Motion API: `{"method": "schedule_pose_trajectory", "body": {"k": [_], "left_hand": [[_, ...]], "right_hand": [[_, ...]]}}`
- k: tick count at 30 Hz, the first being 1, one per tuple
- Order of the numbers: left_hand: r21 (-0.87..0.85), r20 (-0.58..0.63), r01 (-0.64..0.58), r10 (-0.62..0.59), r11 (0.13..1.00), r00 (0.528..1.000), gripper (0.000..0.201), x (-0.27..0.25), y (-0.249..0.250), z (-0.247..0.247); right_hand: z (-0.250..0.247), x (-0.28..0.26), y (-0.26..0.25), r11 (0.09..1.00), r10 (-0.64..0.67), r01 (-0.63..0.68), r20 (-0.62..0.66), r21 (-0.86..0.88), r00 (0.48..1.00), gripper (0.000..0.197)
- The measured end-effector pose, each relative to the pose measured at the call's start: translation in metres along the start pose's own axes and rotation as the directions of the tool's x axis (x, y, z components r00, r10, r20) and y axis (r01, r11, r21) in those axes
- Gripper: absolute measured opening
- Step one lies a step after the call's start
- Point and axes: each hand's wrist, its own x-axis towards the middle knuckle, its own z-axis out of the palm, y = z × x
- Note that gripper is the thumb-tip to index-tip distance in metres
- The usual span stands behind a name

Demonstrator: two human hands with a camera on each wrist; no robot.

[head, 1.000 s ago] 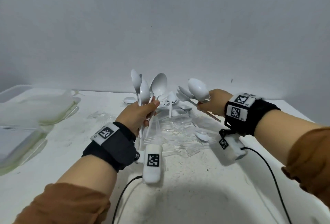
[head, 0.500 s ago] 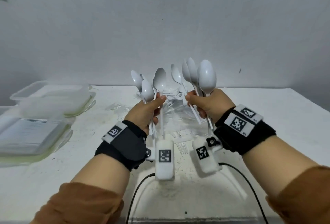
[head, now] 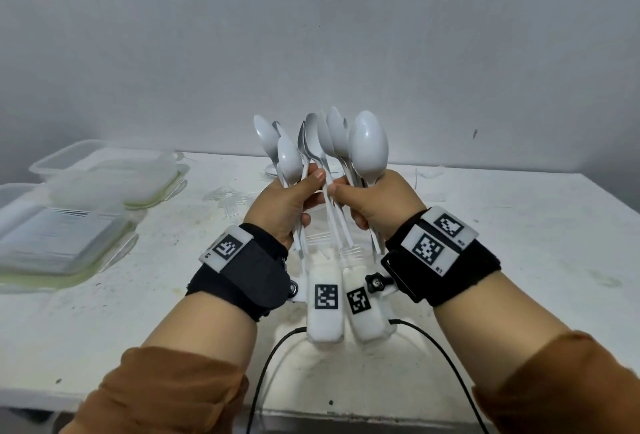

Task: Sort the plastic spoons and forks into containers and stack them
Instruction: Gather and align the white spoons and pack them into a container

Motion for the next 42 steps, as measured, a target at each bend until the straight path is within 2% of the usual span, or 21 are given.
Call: {"method": "schedule_pose_trajectory", "body": {"k": [7, 12, 17, 22, 28, 31, 36, 38, 42], "left_hand": [[0.010, -0.017, -0.054, 0.055, 0.998, 0.998, 0.007, -0.006, -0.001, 0.008], [0.047, -0.031, -0.088, 0.089, 0.995, 0.996, 0.012, -0.013, -0.008, 0.012], [-0.064, -0.074, -0.065, 0.060, 0.996, 0.995, 0.010, -0.018, -0.011, 0.015], [-0.130, -0.117, -0.108, 0.093, 0.986, 0.989, 0.010, -0.019, -0.009, 0.010], [-0.212, -0.053, -0.121, 0.112, 0.970, 0.992, 0.012, -0.016, -0.003, -0.002], [-0.194, -0.030, -0.116, 0.112, 0.974, 0.993, 0.019, -0.015, 0.003, -0.012], [-0.157, -0.026, -0.098, 0.095, 0.983, 0.995, 0.018, -0.013, 0.012, -0.037], [-0.152, -0.031, -0.096, 0.093, 0.984, 0.995, 0.016, -0.011, 0.015, -0.048], [-0.151, -0.070, -0.099, 0.089, 0.984, 0.994, 0.012, -0.004, 0.020, -0.067]], "right_hand": [[-0.007, 0.002, 0.005, 1.000, -0.007, 0.009, 0.057, -0.027, 0.998, 0.011], [-0.011, -0.002, 0.009, 0.998, -0.024, 0.031, 0.115, -0.062, 0.993, 0.020], [-0.019, -0.011, 0.010, 0.998, -0.016, 0.025, 0.161, -0.053, 0.987, 0.021], [-0.025, -0.013, 0.011, 0.999, -0.017, 0.024, 0.166, -0.041, 0.986, 0.011], [-0.023, -0.013, 0.012, 0.999, -0.036, 0.034, 0.175, 0.014, 0.984, 0.008], [-0.015, -0.013, 0.014, 1.000, -0.021, 0.020, 0.191, 0.004, 0.981, 0.012], [0.007, -0.010, 0.013, 1.000, -0.005, 0.009, 0.256, -0.015, 0.967, 0.015], [0.018, -0.008, 0.011, 1.000, -0.002, 0.007, 0.244, -0.018, 0.970, 0.014], [0.037, 0.000, 0.009, 1.000, 0.012, -0.009, 0.113, -0.028, 0.993, 0.017]]}}
